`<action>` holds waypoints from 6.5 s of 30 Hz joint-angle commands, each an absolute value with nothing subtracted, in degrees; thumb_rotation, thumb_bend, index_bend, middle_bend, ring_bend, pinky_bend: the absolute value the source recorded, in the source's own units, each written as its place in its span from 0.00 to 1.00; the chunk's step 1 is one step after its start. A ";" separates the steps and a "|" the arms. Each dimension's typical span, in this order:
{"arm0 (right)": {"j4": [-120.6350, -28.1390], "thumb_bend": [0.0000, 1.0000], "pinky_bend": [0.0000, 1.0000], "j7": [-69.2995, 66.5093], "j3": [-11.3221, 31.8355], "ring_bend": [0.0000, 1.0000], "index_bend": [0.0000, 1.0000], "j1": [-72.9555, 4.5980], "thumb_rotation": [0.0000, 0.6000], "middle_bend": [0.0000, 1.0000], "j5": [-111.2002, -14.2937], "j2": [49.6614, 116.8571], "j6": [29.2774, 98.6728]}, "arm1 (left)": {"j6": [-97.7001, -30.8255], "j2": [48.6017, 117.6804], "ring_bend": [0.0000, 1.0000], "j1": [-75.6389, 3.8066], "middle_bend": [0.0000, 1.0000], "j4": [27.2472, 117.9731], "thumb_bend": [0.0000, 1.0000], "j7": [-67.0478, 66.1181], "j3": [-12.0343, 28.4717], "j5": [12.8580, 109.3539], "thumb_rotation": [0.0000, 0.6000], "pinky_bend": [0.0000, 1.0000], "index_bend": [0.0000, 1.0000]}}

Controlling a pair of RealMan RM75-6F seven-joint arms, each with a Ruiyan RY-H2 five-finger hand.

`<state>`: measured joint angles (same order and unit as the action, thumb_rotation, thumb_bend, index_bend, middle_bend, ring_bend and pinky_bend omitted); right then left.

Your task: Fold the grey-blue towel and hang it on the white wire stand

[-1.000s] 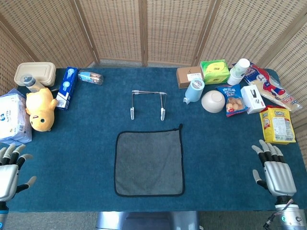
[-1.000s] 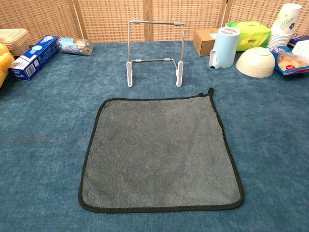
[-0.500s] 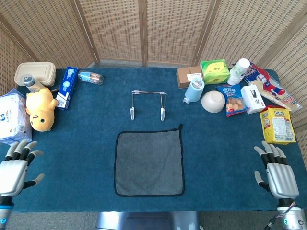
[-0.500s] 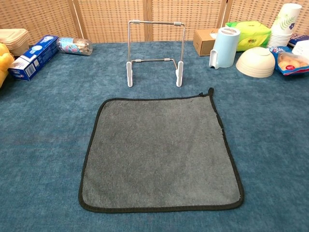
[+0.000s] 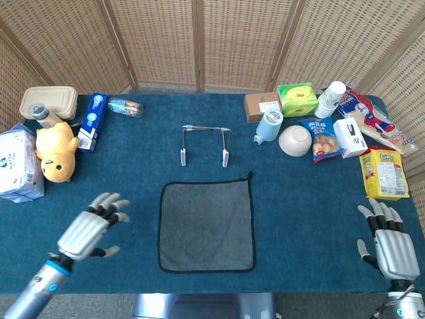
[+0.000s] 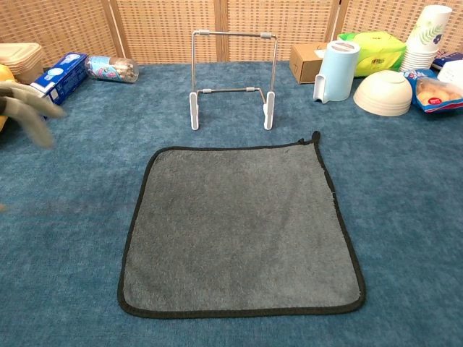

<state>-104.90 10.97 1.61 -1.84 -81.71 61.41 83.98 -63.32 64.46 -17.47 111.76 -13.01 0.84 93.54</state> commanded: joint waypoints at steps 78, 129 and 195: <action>-95.89 0.39 0.00 -2.14 2.08 0.00 0.15 1.41 1.00 0.03 -79.22 59.61 83.23 | -56.99 110.30 0.00 -31.19 0.14 91.88 0.16 -36.82 -1.09 80.50 1.00 0.00 0.26; -95.62 0.39 0.00 -2.46 2.22 0.00 0.15 2.33 1.00 0.03 -78.78 59.57 83.15 | -61.56 112.77 0.03 -30.60 0.19 88.50 0.31 -36.30 -0.59 81.35 1.00 0.04 0.31; -95.00 0.39 0.00 -4.08 2.10 0.00 0.15 3.14 1.00 0.03 -78.46 59.85 82.85 | -59.50 108.12 0.05 -35.31 0.26 88.93 0.49 -28.43 11.17 77.04 1.00 0.04 0.65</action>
